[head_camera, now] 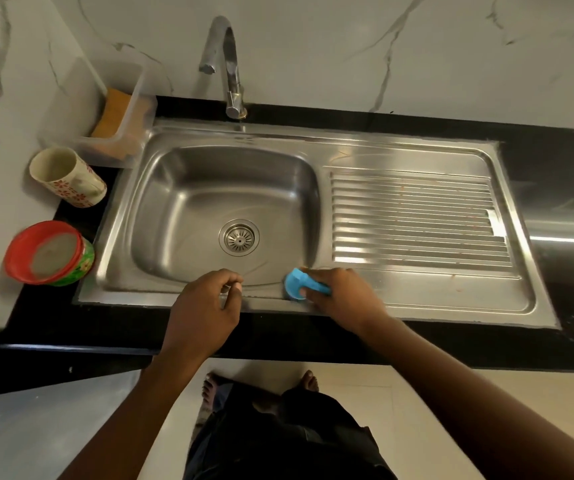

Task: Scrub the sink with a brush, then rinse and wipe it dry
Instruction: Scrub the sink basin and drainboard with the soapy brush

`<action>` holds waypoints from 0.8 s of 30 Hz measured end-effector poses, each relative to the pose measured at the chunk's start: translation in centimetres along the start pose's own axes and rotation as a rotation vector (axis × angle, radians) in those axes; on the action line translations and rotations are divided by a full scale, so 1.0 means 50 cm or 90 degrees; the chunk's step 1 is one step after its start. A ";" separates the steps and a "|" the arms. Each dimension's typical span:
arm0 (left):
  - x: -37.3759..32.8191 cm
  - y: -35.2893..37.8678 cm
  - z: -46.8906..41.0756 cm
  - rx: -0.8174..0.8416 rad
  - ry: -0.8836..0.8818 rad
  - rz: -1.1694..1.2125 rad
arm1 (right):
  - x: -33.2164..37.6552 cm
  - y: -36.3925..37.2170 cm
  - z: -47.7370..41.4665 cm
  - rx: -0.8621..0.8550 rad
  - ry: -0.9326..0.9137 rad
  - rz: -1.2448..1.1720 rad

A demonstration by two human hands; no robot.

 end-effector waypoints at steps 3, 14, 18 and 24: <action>0.000 0.003 -0.001 0.002 0.002 -0.004 | -0.090 -0.043 0.030 -0.011 0.029 0.051; 0.001 -0.002 0.006 -0.002 -0.003 -0.026 | 0.074 0.017 -0.018 -0.023 -0.035 0.040; -0.003 0.009 0.002 0.003 -0.002 -0.003 | -0.063 -0.026 0.033 -0.021 0.014 0.023; -0.014 0.029 -0.005 0.007 -0.003 0.005 | -0.132 -0.068 0.002 -0.113 0.114 0.020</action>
Point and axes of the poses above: each hand's wrist, its own z-axis away from the middle knuckle, its own y-axis out of the palm, x = y × z, the point moved 1 cm from there along -z, towards the middle knuckle, and after that the axes turned 11 degrees about z, right-handed, at the moved point
